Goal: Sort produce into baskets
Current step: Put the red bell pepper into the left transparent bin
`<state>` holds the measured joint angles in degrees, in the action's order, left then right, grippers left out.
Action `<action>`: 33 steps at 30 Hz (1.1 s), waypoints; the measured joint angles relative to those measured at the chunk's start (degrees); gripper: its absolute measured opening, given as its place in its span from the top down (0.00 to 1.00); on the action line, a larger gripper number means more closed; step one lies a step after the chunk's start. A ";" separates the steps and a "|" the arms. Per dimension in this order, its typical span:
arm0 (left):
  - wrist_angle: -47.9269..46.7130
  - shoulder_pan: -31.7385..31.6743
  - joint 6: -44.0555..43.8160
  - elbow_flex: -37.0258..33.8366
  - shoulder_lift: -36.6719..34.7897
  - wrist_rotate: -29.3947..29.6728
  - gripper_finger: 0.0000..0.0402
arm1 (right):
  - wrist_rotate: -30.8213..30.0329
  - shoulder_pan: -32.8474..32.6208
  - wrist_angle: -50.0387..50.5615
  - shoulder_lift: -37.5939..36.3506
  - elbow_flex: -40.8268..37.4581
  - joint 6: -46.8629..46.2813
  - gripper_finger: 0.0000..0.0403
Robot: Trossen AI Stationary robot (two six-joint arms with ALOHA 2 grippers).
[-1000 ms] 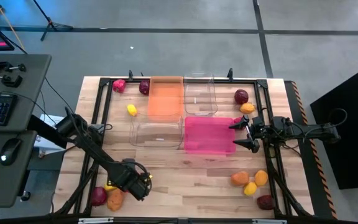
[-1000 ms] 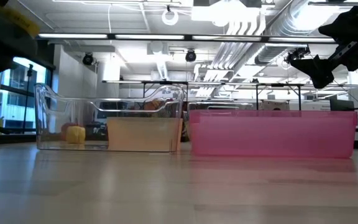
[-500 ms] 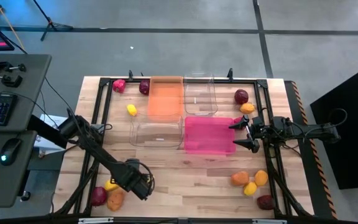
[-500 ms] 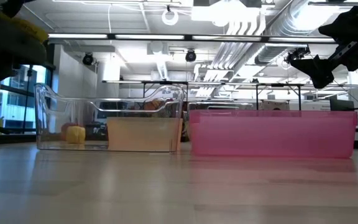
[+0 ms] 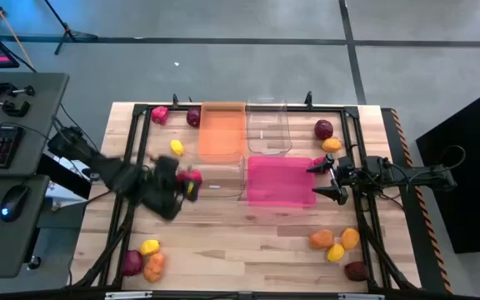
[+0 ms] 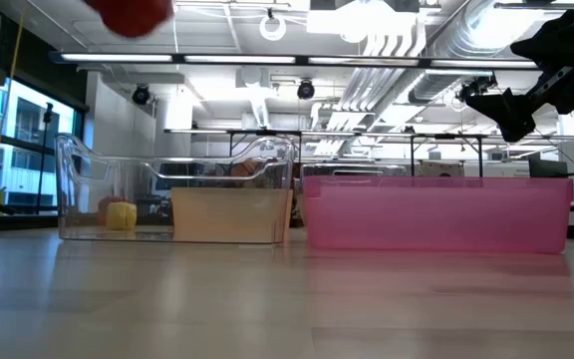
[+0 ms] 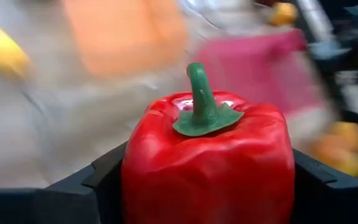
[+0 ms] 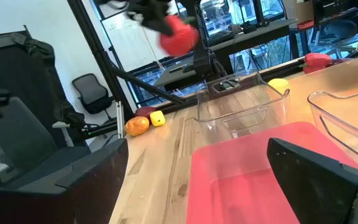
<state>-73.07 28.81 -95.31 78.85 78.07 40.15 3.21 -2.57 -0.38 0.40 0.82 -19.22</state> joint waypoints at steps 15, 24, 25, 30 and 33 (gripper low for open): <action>33.41 -25.68 52.67 -22.21 -5.74 -17.33 0.19 | -0.01 0.00 -0.02 0.00 0.02 0.00 0.07; 55.41 -27.44 57.66 -39.97 -12.18 -31.68 0.19 | 0.01 0.02 0.00 0.00 0.00 0.00 0.07; 56.07 -27.79 57.40 -40.22 -13.05 -31.83 0.19 | 0.01 0.00 0.00 0.00 0.02 0.00 0.07; 55.77 -27.35 59.89 -40.32 -15.99 -31.04 0.19 | -0.01 0.02 0.00 0.00 0.02 0.00 0.07; 54.65 -26.76 60.43 -40.28 -17.37 -29.30 0.19 | -0.01 0.02 0.00 0.00 0.02 0.00 0.07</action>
<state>-18.42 2.05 -34.88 38.57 60.70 10.85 3.20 -2.55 -0.38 0.40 0.84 -19.22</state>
